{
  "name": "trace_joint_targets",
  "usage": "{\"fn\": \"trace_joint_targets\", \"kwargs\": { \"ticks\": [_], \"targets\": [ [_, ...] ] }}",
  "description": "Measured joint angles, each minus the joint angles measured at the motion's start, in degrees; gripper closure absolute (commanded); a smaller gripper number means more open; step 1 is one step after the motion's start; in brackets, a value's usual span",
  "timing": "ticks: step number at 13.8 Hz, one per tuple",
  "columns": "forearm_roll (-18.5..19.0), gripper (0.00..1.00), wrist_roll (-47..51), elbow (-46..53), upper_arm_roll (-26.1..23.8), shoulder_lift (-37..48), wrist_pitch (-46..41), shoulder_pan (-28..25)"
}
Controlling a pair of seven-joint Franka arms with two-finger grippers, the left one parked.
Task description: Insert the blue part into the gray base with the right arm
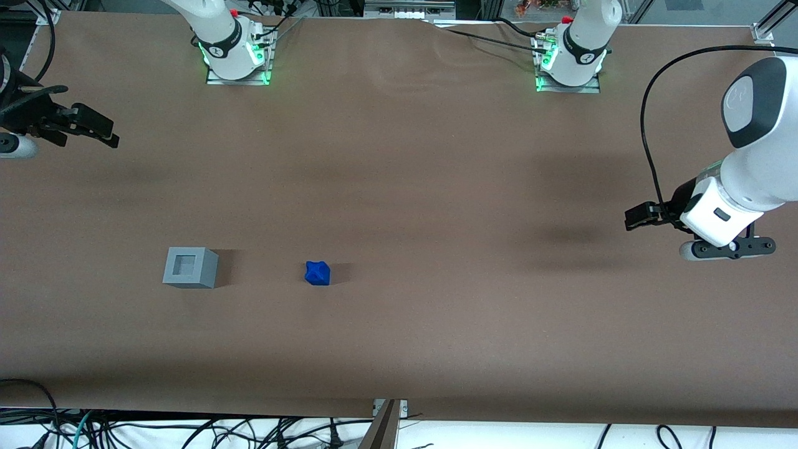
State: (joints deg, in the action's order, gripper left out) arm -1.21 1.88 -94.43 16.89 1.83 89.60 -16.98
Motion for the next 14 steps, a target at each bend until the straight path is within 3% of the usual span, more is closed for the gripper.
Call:
{"fn": "trace_joint_targets", "kwargs": {
  "ticks": [14],
  "targets": [
    [-0.02, 0.01, 0.06, -0.04, -0.82, -1.07, 0.84, -0.36]
  ]
}}
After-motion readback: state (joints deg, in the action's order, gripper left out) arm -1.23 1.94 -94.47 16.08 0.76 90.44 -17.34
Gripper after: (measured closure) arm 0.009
